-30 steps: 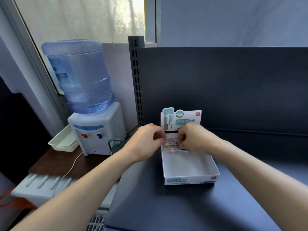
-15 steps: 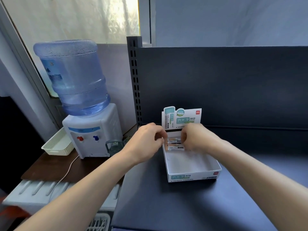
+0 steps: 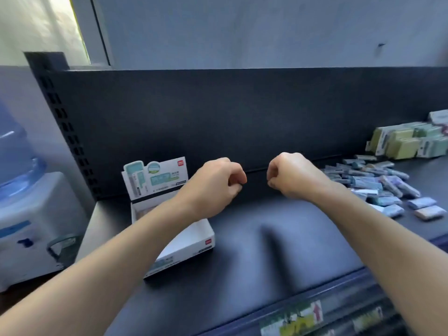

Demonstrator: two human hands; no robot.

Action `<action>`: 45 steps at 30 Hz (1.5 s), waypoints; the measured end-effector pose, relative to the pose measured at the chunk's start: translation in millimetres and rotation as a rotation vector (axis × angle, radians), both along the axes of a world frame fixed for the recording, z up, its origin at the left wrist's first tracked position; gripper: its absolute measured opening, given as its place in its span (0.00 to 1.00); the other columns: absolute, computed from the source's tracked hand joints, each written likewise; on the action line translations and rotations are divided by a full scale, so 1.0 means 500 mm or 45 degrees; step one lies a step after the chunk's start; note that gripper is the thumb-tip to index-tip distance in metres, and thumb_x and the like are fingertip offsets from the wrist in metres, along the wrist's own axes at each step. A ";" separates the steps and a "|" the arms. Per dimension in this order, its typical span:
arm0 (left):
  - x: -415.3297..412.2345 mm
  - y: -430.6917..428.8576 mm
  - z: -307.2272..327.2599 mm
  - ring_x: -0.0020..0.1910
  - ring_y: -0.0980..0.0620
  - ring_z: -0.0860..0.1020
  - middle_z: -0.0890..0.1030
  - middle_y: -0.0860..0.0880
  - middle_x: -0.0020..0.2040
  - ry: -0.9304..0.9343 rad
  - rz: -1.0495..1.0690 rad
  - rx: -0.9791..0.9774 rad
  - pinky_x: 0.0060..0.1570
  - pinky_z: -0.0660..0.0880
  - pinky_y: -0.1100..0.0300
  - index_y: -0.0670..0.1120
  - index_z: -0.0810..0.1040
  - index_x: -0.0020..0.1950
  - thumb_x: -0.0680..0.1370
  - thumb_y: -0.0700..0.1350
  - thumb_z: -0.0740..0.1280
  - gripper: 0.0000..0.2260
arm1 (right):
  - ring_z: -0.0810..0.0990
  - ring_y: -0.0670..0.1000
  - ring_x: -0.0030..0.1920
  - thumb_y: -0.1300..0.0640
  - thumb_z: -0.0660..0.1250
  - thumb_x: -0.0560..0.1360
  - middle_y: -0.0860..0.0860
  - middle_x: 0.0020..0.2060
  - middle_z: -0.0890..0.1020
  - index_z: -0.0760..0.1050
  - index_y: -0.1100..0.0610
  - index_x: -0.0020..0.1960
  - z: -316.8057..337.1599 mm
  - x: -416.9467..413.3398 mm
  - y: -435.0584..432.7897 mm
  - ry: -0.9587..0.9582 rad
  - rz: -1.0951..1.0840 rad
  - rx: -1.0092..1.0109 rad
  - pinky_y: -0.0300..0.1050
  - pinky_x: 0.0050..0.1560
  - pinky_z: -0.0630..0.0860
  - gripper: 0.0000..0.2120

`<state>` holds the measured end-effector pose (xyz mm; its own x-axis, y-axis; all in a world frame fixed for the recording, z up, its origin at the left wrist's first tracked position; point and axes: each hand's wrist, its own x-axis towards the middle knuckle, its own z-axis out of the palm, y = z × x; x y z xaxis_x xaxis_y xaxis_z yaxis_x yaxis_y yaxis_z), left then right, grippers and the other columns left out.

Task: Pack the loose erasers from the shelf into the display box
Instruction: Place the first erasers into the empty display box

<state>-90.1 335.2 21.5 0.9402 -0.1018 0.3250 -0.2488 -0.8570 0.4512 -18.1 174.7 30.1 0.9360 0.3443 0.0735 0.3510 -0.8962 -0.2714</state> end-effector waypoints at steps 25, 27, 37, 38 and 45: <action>0.281 -0.385 -0.089 0.56 0.46 0.72 0.73 0.48 0.55 0.292 0.154 0.233 0.54 0.69 0.58 0.46 0.78 0.60 0.79 0.42 0.61 0.11 | 0.77 0.51 0.40 0.56 0.69 0.73 0.53 0.44 0.83 0.82 0.56 0.48 -0.038 0.195 -0.424 0.193 0.139 -0.016 0.39 0.34 0.70 0.07; 0.287 -0.386 -0.098 0.59 0.45 0.69 0.74 0.50 0.61 0.337 0.154 0.282 0.59 0.68 0.55 0.47 0.76 0.63 0.80 0.42 0.59 0.13 | 0.78 0.51 0.42 0.53 0.70 0.73 0.52 0.43 0.83 0.82 0.55 0.48 -0.045 0.193 -0.414 0.220 0.198 -0.027 0.39 0.39 0.70 0.08; 0.291 -0.385 -0.100 0.53 0.48 0.65 0.75 0.47 0.54 0.372 0.258 0.260 0.55 0.68 0.57 0.46 0.79 0.57 0.78 0.38 0.60 0.12 | 0.81 0.57 0.45 0.56 0.70 0.71 0.56 0.45 0.82 0.79 0.61 0.48 -0.079 0.202 -0.373 0.149 0.252 -0.115 0.45 0.40 0.75 0.09; 0.293 -0.385 -0.097 0.52 0.48 0.67 0.75 0.47 0.52 0.379 0.264 0.251 0.52 0.68 0.58 0.45 0.79 0.55 0.77 0.38 0.62 0.10 | 0.80 0.57 0.44 0.57 0.70 0.71 0.55 0.43 0.82 0.79 0.61 0.47 -0.081 0.202 -0.372 0.143 0.264 -0.129 0.44 0.39 0.74 0.08; 0.287 -0.383 -0.087 0.41 0.51 0.74 0.77 0.51 0.42 0.356 0.242 0.038 0.40 0.69 0.62 0.43 0.79 0.49 0.73 0.39 0.68 0.06 | 0.69 0.56 0.33 0.60 0.68 0.70 0.52 0.25 0.66 0.62 0.57 0.28 -0.081 0.181 -0.357 0.135 0.282 -0.248 0.42 0.27 0.63 0.18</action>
